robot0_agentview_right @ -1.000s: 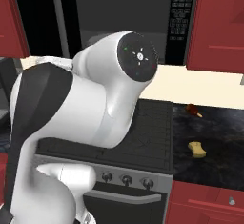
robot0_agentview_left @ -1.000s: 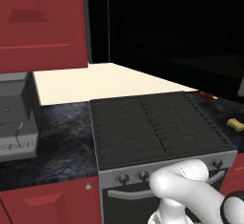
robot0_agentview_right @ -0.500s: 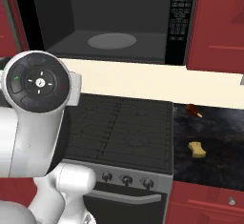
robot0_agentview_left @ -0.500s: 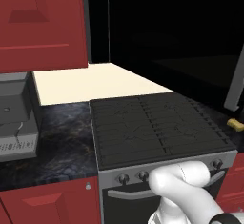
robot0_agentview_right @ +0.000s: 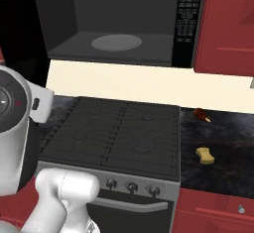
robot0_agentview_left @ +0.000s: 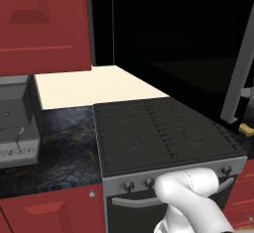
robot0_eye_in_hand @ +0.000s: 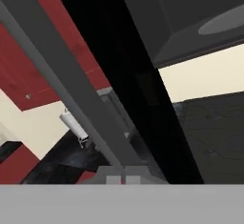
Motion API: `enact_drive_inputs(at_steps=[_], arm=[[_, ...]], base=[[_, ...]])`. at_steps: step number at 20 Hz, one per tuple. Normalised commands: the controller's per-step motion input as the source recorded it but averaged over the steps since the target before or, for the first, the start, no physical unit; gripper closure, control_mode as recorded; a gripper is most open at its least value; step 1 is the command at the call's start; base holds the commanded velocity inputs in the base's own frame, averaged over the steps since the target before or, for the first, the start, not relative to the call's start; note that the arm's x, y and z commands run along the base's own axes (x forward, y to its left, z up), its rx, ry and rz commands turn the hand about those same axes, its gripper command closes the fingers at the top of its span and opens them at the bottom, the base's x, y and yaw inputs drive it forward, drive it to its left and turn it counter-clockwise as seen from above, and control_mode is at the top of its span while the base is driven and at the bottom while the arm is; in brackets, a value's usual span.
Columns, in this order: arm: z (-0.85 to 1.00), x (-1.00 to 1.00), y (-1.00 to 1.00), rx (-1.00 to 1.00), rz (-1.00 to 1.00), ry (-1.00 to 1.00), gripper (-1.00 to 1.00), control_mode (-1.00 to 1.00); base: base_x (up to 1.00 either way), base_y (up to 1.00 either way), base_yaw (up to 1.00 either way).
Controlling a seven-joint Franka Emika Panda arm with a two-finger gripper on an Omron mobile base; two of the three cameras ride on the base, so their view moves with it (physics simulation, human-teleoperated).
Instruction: Place the sponge inside the microwave to prepare for sanitizing.
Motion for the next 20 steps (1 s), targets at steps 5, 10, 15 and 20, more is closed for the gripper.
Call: enact_drive_inputs(at_steps=[5, 10, 15, 20], arm=[[-0.02, -0.08, 0.05, 0.04, -0.01, 0.01, -1.0, -1.0], [0.04, -0.42, -0.25, 0.03, -0.03, 0.0, -1.0, -1.0], [0.17, -0.33, -0.39, 0.16, -0.11, 0.09, -1.0, -1.0], [0.16, 0.04, -0.36, 0.13, -0.06, 0.08, -1.0, -1.0]], base=[[0.0, 0.0, 0.0], [0.0, 0.0, 0.0], [0.0, 0.0, 0.0], [0.0, 0.0, 0.0]])
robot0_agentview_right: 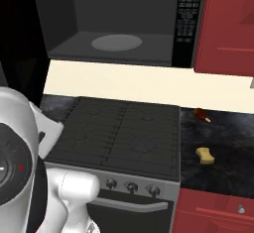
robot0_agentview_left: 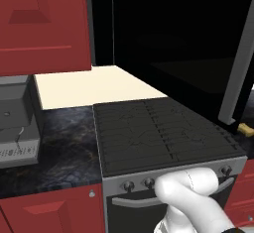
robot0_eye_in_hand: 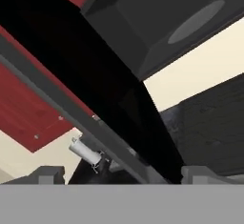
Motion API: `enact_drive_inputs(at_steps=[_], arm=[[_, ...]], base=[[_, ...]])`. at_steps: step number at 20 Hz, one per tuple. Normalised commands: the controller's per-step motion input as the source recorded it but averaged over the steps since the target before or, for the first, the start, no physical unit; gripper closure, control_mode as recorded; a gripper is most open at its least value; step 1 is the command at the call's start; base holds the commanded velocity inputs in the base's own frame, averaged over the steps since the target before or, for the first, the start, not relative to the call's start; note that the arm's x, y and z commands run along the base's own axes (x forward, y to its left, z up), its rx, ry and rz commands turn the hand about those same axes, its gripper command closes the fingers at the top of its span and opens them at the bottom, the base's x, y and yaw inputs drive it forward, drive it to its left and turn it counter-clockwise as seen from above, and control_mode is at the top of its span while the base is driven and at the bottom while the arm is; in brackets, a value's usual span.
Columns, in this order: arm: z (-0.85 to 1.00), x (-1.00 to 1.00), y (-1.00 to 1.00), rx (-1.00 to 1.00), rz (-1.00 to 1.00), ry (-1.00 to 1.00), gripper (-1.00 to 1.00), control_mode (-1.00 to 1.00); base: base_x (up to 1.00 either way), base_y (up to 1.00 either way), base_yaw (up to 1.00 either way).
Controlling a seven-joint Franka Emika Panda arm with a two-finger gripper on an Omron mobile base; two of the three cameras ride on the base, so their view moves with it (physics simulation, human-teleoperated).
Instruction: Place the sponge inside the microwave to prepare for sanitizing.
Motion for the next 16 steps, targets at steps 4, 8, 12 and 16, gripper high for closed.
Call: enact_drive_inputs(at_steps=[4, 8, 12, 16], arm=[[0.07, 0.13, -0.26, 0.2, 0.0, 0.07, -1.0, -1.0], [-0.04, 0.21, -0.07, 0.32, 0.0, 0.1, -1.0, -1.0], [-0.05, 0.3, -0.01, 0.34, 0.0, 0.03, -1.0, -1.0], [-0.15, 0.44, 0.09, 0.3, 0.0, 0.0, -1.0, -1.0]], base=[[0.0, 0.0, 0.0], [0.0, 0.0, 0.0], [0.0, 0.0, 0.0], [0.0, 0.0, 0.0]])
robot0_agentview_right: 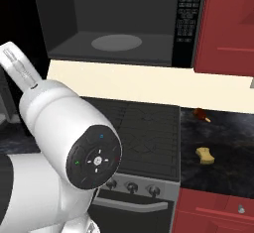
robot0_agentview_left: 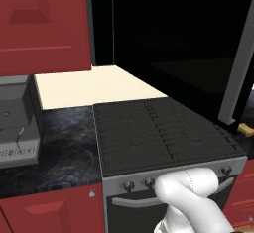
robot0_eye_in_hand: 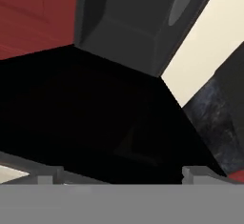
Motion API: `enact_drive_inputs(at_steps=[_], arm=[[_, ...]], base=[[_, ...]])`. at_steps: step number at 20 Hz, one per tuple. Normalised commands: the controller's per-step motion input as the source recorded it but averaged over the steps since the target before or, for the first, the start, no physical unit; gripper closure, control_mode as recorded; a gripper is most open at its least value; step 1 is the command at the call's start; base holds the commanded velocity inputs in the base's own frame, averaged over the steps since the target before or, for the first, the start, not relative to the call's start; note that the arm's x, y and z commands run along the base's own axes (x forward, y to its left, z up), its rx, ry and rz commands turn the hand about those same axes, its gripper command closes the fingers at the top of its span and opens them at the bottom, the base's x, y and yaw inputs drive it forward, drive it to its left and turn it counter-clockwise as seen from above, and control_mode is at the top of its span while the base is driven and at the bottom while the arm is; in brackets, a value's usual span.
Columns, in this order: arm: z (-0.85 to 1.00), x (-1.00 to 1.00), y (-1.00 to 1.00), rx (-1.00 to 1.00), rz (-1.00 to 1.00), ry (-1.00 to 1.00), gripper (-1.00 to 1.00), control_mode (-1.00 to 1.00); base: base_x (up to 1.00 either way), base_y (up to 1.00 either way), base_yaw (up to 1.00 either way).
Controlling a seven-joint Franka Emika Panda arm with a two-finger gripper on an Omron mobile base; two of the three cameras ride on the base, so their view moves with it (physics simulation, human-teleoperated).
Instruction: Place the sponge inside the microwave to prepare for sanitizing.
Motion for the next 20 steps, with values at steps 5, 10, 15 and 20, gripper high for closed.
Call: enact_drive_inputs(at_steps=[5, 10, 15, 20], arm=[[-0.21, 0.57, 0.12, 0.17, 0.0, 0.0, -1.0, -1.0], [-0.09, 0.64, 0.04, 0.12, 0.01, 0.02, -1.0, -1.0], [-0.08, 0.35, 0.25, 0.05, 0.09, 0.0, -1.0, -1.0], [-0.01, 0.16, 0.27, 0.05, 0.21, 0.03, -1.0, -1.0]], base=[[0.0, 0.0, 0.0], [0.0, 0.0, 0.0], [0.0, 0.0, 0.0], [0.0, 0.0, 0.0]])
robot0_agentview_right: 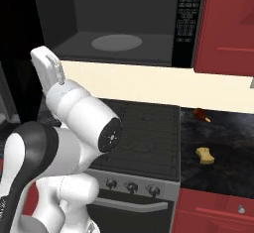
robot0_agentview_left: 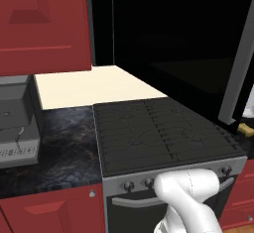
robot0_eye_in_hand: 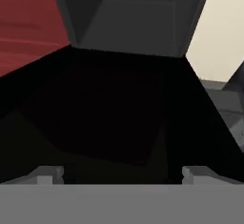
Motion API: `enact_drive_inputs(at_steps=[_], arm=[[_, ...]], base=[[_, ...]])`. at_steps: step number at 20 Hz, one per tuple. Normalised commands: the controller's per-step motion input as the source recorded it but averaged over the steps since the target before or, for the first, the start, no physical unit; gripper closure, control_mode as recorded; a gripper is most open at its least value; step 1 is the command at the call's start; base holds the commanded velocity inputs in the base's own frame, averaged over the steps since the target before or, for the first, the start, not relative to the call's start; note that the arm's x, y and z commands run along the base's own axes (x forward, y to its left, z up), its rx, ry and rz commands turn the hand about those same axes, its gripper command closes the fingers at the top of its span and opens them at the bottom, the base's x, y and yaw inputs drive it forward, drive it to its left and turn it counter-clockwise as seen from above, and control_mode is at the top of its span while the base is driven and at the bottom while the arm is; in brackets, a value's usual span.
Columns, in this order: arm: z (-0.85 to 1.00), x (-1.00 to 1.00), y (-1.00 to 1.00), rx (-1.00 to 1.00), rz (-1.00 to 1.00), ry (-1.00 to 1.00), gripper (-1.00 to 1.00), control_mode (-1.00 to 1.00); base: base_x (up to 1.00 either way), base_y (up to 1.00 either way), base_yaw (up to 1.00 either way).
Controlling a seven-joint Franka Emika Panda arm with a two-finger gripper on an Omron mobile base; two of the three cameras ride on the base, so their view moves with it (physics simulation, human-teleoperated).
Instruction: Place the sponge inside the microwave to prepare for sanitizing.
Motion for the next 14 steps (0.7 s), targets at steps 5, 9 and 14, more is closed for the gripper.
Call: enact_drive_inputs(at_steps=[5, 9, 14], arm=[[0.0, 0.12, 0.26, 0.07, 0.25, 0.03, -1.0, -1.0], [0.0, -0.18, 0.41, 0.0, 0.25, 0.0, -1.0, -1.0], [0.0, -0.37, 0.54, 0.0, 0.14, -0.04, -1.0, -1.0]], base=[[0.0, 0.0, 0.0], [0.0, 0.0, 0.0], [0.0, 0.0, 0.0]])
